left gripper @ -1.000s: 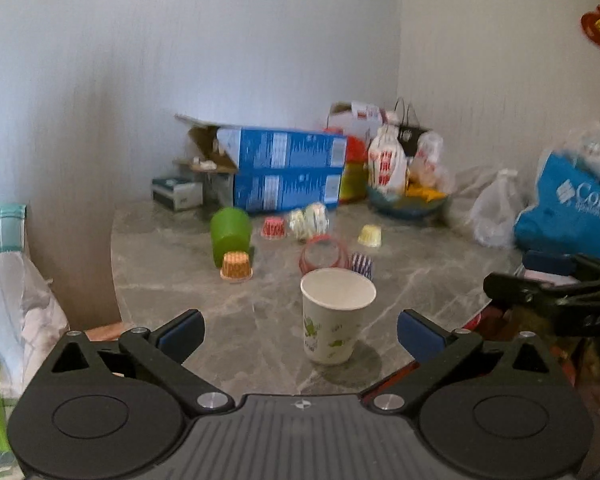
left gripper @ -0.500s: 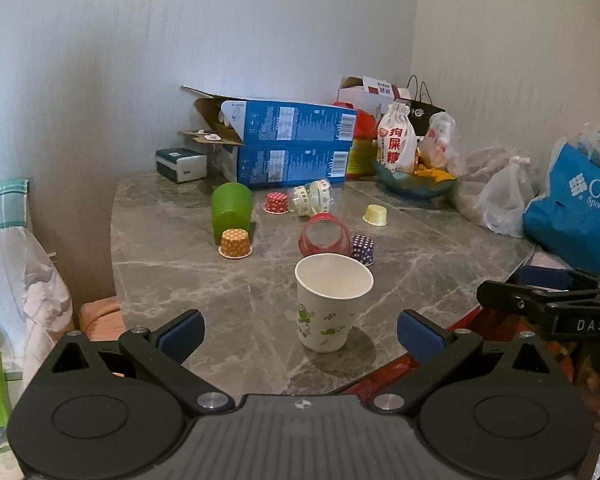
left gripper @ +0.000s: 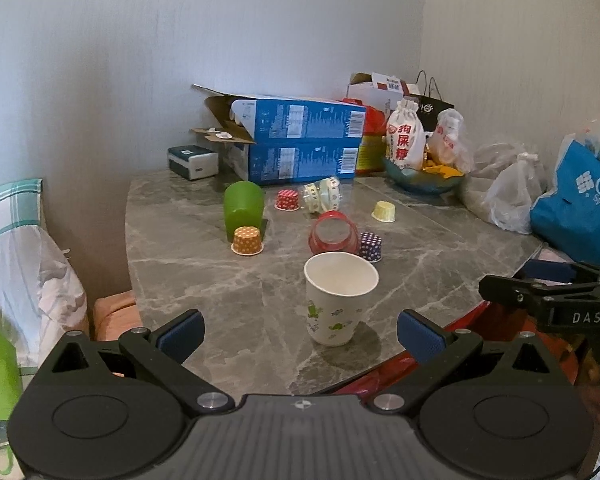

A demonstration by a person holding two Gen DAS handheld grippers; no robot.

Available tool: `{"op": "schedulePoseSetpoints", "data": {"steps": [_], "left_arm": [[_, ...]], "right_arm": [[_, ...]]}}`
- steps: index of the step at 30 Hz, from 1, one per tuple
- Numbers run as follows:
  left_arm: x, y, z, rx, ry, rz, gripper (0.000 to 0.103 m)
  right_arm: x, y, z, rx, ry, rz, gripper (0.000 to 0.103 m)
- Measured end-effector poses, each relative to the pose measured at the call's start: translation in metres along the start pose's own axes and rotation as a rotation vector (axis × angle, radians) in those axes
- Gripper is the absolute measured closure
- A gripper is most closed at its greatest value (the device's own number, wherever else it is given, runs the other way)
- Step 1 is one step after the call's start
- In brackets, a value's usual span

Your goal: Flip cup upright

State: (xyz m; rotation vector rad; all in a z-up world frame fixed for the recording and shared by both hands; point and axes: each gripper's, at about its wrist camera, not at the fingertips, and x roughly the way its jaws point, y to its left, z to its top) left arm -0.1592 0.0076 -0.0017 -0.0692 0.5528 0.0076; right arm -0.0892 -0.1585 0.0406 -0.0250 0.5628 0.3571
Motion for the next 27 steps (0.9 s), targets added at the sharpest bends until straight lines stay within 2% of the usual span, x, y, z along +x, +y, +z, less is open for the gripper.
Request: {"op": "schedulePoseSetpoints", "data": {"steps": [27], "left_arm": [[-0.013, -0.007, -0.001, -0.005, -0.010, 0.004, 0.000]], "right_arm": [[-0.004, 0.001, 0.001, -0.005, 0.015, 0.018, 0.002]]}}
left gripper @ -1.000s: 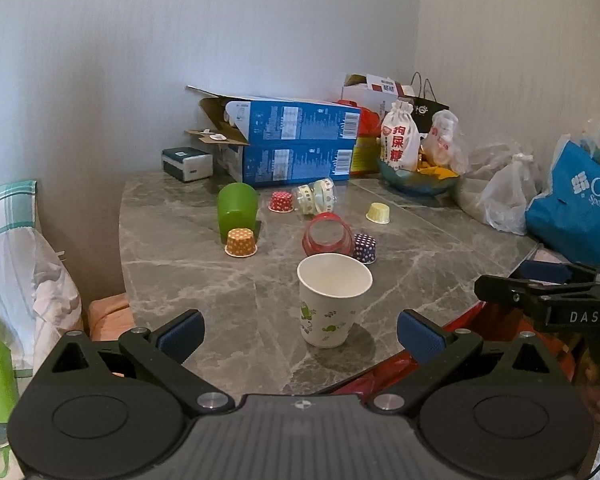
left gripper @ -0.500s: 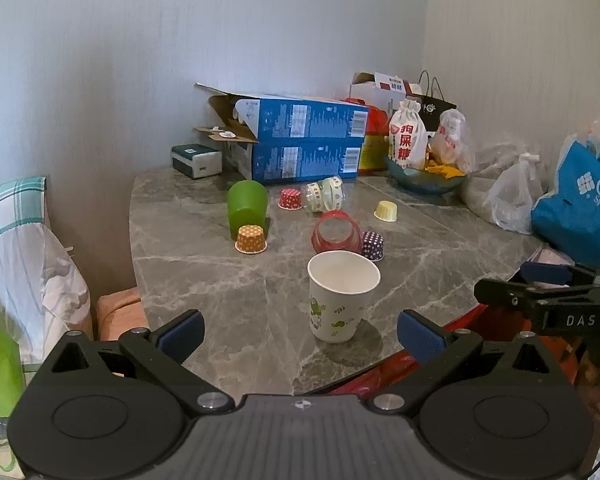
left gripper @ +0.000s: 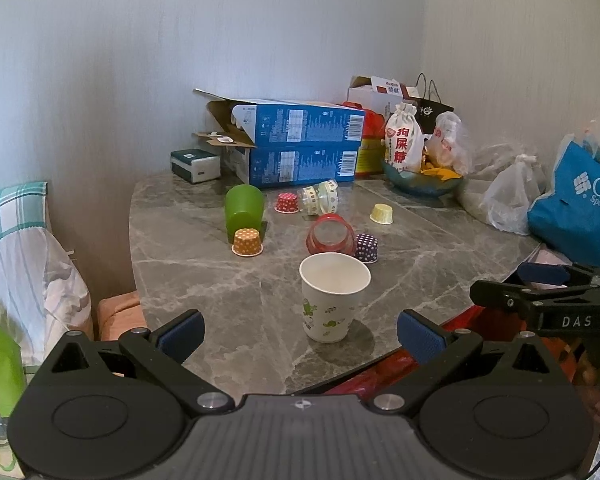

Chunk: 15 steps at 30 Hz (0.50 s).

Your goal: Flip cup upright

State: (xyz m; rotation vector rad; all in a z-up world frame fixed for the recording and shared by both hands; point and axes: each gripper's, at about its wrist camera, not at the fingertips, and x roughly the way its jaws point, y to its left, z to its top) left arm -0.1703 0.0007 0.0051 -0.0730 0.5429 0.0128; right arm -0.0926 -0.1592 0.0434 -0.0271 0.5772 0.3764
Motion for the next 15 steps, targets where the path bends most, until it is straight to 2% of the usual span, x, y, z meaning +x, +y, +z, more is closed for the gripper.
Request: {"op": "schedulePoseSetpoints", "data": {"steps": [15], "left_arm": [[-0.0012, -0.0022, -0.0028, 0.003, -0.005, -0.010, 0.000]], "right_arm": [[-0.0045, -0.0021, -0.0012, -0.001, 0.003, -0.003, 0.002]]}}
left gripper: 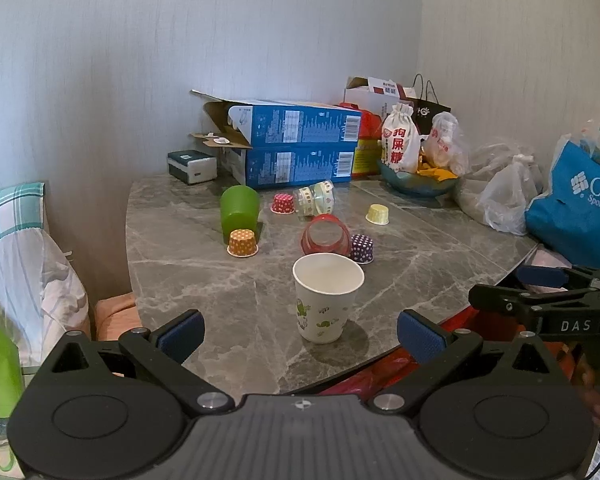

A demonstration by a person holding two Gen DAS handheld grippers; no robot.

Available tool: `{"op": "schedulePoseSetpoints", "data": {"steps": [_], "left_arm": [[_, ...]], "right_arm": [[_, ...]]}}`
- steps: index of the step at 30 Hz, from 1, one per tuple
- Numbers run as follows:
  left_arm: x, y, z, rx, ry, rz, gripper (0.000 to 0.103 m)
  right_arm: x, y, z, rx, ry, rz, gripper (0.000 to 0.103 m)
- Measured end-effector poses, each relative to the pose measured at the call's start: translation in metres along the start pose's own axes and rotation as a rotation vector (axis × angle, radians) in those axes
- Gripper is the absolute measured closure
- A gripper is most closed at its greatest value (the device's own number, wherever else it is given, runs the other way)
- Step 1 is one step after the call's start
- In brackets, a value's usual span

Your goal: Flip cup upright

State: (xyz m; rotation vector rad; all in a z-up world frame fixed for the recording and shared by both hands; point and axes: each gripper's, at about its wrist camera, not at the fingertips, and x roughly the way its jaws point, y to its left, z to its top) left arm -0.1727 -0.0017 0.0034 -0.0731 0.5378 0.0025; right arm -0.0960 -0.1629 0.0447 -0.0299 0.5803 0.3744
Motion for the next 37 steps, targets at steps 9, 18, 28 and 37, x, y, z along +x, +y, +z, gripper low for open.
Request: {"op": "schedulePoseSetpoints", "data": {"steps": [9, 18, 28, 37], "left_arm": [[0.002, 0.000, 0.000, -0.001, 0.001, -0.009, 0.000], [0.005, 0.000, 0.000, 0.000, 0.002, -0.009, 0.000], [0.017, 0.004, 0.005, -0.008, -0.016, -0.021, 0.000], [0.031, 0.009, 0.011, -0.009, -0.036, -0.005, 0.000]], "right_arm": [[0.001, -0.001, -0.001, -0.004, 0.007, 0.003, 0.002], [0.006, -0.003, 0.000, -0.005, 0.021, -0.004, 0.002], [0.016, -0.004, 0.002, -0.004, 0.036, 0.000, 0.002], [0.031, -0.006, 0.003, 0.001, 0.053, 0.006, 0.002]]}}
